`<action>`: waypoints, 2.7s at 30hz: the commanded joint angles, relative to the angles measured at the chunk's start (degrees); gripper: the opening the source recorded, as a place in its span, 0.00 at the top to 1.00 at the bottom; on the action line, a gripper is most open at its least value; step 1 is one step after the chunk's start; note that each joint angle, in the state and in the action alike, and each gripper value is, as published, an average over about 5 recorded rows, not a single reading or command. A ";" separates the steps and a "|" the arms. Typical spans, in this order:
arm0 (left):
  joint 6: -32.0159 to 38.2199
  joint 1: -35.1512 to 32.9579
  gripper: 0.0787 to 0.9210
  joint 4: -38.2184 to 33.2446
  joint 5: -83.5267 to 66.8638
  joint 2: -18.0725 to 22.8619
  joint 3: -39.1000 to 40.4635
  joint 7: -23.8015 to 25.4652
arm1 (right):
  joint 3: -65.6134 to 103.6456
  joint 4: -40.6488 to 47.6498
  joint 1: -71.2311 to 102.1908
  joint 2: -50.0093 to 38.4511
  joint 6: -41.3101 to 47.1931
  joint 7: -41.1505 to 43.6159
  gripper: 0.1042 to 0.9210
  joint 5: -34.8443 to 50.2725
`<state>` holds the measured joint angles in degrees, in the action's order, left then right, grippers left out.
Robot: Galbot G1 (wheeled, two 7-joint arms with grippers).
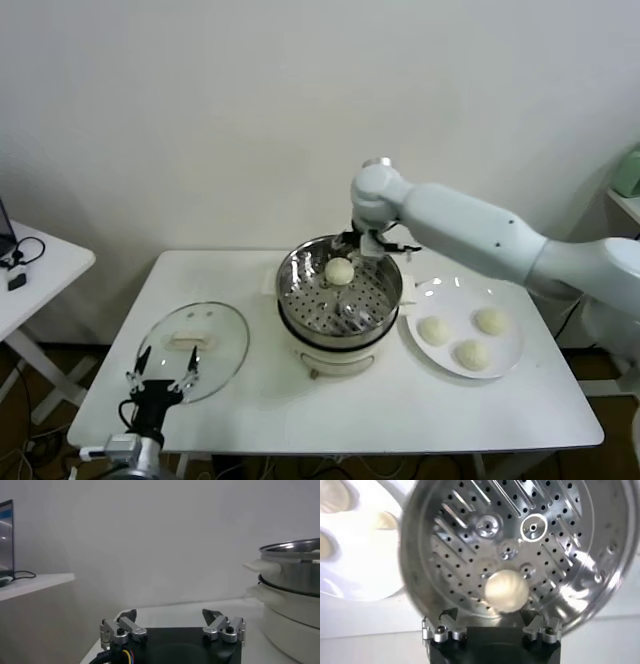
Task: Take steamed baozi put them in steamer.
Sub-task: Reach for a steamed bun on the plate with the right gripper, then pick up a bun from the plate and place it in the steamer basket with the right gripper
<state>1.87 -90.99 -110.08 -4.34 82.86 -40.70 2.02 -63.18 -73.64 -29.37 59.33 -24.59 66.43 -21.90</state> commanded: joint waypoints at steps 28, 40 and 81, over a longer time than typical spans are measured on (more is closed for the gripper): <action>-1.54 -0.44 0.12 -1.16 -1.41 -0.44 0.61 -0.50 | 3.51 17.50 21.03 -12.71 33.23 -1.40 0.12 31.45; -1.44 -0.49 0.12 -0.12 -1.57 -0.37 0.33 -0.63 | 5.78 23.07 23.97 -8.49 31.63 -0.92 0.12 28.63; -1.69 -0.54 0.12 -0.34 -2.36 -0.09 0.00 -0.66 | 9.31 28.26 23.12 -4.95 29.98 -0.21 0.26 27.15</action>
<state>0.15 -91.45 -110.32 -6.55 82.80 -40.61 1.34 -53.31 -45.23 -4.85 54.73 5.36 66.24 4.22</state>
